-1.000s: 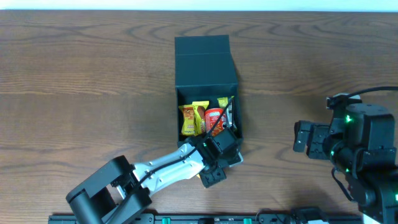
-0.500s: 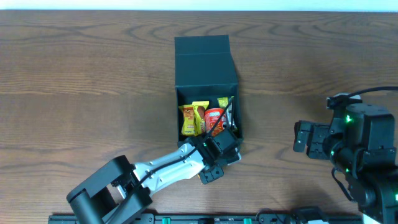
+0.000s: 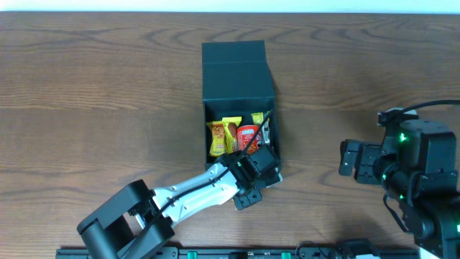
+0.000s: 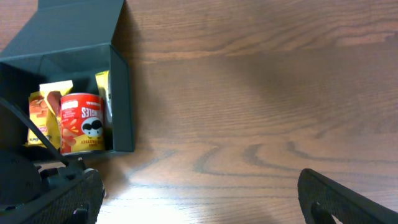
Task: Pack container
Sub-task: 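Lift the packet and drop it into the box with the left gripper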
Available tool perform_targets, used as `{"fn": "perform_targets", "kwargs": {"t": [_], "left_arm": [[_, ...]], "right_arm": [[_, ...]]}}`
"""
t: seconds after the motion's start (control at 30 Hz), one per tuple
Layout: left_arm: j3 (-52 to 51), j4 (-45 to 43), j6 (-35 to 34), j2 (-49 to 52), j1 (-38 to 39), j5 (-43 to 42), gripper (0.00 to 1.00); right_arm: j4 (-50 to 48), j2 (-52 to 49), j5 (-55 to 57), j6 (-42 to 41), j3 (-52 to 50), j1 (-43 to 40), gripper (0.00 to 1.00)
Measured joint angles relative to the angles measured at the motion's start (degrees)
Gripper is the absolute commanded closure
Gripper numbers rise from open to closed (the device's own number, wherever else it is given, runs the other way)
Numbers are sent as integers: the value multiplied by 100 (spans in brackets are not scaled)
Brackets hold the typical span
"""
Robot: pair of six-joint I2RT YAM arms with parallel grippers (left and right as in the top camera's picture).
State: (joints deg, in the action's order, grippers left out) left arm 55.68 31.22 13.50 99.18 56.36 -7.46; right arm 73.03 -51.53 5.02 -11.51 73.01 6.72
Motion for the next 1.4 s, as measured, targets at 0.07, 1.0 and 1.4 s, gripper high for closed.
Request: {"fn": "perform_targets", "kwargs": {"t": [0.07,1.0,1.4], "left_arm": [[35,92,0,0,0,0,59],[1150,-321,-219,-970,0,367,60],[1150,-186,-389,-970,-44,2924,59]], "right_arm": [[0,0,0,0,0,0,1],[-7,0,0,0,0,0,1],[11,0,15,50,0,0,1]]}}
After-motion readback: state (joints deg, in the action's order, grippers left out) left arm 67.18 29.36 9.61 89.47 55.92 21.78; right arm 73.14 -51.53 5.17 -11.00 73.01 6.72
